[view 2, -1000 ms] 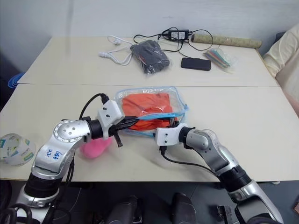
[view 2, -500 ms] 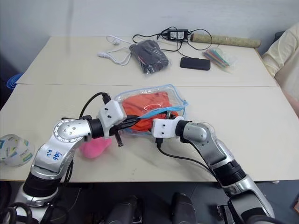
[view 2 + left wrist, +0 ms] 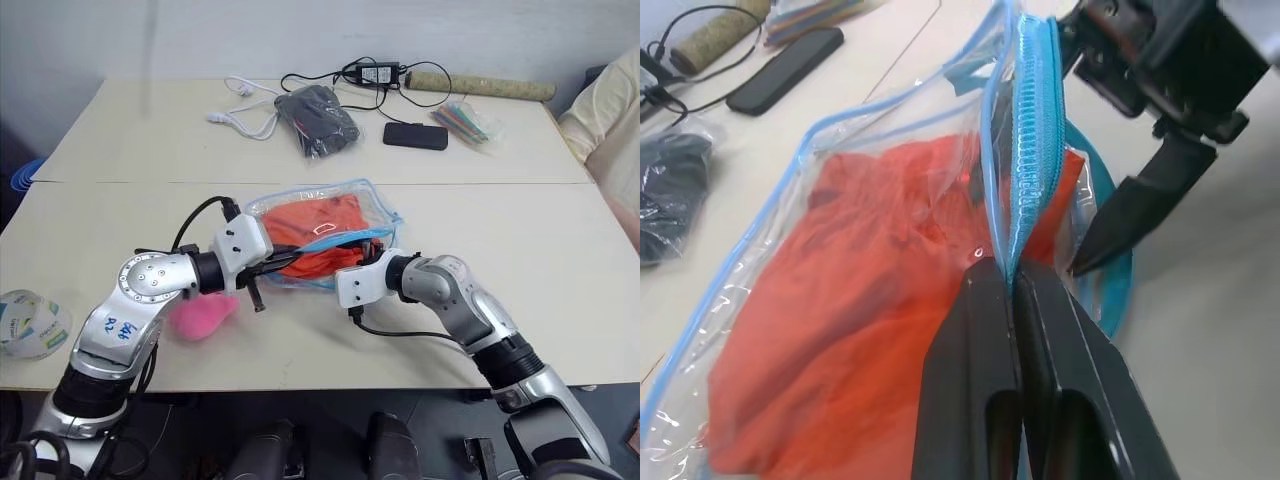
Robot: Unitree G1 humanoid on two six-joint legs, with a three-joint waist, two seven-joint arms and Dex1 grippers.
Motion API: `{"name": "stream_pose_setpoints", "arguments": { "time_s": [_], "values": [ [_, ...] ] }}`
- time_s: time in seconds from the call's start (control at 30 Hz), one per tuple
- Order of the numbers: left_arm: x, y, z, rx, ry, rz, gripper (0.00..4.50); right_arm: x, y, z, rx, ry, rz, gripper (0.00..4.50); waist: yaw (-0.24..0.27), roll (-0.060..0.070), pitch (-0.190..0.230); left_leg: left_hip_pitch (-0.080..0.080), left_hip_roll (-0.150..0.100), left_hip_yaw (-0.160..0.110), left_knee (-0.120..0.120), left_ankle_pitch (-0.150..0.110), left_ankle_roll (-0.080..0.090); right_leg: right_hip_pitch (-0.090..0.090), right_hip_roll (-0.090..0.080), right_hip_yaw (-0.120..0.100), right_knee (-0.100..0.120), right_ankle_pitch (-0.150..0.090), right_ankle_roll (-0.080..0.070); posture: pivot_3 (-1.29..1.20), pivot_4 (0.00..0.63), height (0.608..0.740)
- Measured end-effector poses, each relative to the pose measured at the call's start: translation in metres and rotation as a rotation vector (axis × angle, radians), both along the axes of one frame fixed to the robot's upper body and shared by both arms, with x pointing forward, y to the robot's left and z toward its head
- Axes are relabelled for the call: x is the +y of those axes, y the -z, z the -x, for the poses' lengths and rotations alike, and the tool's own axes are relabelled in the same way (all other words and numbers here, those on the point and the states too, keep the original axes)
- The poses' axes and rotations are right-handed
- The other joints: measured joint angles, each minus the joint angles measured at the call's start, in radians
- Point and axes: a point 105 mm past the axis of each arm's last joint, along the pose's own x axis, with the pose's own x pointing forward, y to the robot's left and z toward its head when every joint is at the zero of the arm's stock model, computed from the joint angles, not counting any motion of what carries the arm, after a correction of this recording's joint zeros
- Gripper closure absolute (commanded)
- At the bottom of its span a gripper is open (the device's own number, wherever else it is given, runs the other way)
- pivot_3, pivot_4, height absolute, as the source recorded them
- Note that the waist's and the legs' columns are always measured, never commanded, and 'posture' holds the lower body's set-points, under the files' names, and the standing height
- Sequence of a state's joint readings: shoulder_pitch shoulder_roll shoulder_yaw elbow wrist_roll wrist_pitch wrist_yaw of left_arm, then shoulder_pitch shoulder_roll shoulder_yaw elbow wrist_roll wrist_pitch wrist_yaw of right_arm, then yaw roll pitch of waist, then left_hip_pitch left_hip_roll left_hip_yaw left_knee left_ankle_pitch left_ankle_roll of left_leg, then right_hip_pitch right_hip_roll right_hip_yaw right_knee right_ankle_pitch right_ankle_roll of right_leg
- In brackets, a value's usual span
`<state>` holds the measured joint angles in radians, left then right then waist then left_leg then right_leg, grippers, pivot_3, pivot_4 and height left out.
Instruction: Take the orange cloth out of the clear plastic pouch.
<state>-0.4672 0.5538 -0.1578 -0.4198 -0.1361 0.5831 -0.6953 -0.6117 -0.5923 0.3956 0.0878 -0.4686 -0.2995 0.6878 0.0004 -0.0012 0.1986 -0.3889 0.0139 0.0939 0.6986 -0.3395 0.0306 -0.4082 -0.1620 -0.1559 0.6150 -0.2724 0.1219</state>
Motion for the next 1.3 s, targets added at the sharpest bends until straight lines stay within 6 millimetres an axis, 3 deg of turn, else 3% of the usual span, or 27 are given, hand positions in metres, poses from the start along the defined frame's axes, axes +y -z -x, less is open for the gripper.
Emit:
{"name": "stream_pose_setpoints", "arguments": {
  "time_s": [0.37, 0.63, 0.83, 1.0, 1.23, 1.3],
  "values": [
    [-0.003, -0.012, -0.001, -0.006, 0.016, 0.009, 4.5, 0.017, 0.003, -0.002, -0.189, -0.153, 0.185, 0.99, -0.005, 0.0, 0.0, 0.001, 0.0, 0.0, 0.0, 0.0, 0.0, 0.0, 0.0, 0.0, 0.0, 0.0, 0.0, 0.0, 0.15, 0.74],
    [0.002, -0.011, -0.001, -0.011, 0.013, -0.021, 4.5, 0.028, 0.004, 0.005, -0.011, -0.163, 0.079, 0.99, -0.004, 0.0, 0.0, 0.001, 0.001, 0.0, 0.0, 0.0, 0.0, 0.0, 0.001, 0.0, 0.0, 0.0, 0.0, 0.0, 0.15, 0.74],
    [0.002, -0.011, -0.001, -0.013, 0.016, -0.021, 4.5, 0.033, 0.006, 0.005, -0.017, -0.155, 0.084, 0.99, -0.004, 0.0, 0.0, 0.001, 0.001, 0.0, 0.0, 0.0, 0.0, 0.0, 0.0, 0.0, 0.001, 0.0, 0.0, 0.0, 0.15, 0.74],
    [0.002, -0.011, 0.0, -0.014, 0.017, -0.02, 4.5, 0.034, 0.007, -0.005, -0.117, -0.115, 0.11, 0.99, -0.004, 0.0, 0.0, 0.002, 0.001, 0.0, 0.0, 0.001, -0.001, 0.001, 0.0, 0.001, 0.002, 0.0, 0.0, 0.0, 0.15, 0.74],
    [0.003, -0.008, 0.0, -0.004, 0.01, -0.016, 4.5, 0.033, 0.008, -0.023, -0.129, -0.017, 0.026, 0.99, -0.004, 0.0, -0.001, 0.004, 0.001, 0.0, 0.0, 0.001, -0.001, 0.002, 0.0, 0.001, 0.002, 0.0, 0.0, 0.0, 0.15, 0.74],
    [0.003, -0.009, 0.0, -0.005, 0.005, -0.013, 4.5, 0.034, 0.007, -0.032, -0.147, 0.017, 0.011, 1.38, -0.004, 0.0, -0.001, 0.004, 0.001, 0.0, 0.0, 0.001, -0.001, 0.003, 0.0, 0.001, 0.003, 0.0, 0.0, 0.0, 0.15, 0.74]
  ]
}}
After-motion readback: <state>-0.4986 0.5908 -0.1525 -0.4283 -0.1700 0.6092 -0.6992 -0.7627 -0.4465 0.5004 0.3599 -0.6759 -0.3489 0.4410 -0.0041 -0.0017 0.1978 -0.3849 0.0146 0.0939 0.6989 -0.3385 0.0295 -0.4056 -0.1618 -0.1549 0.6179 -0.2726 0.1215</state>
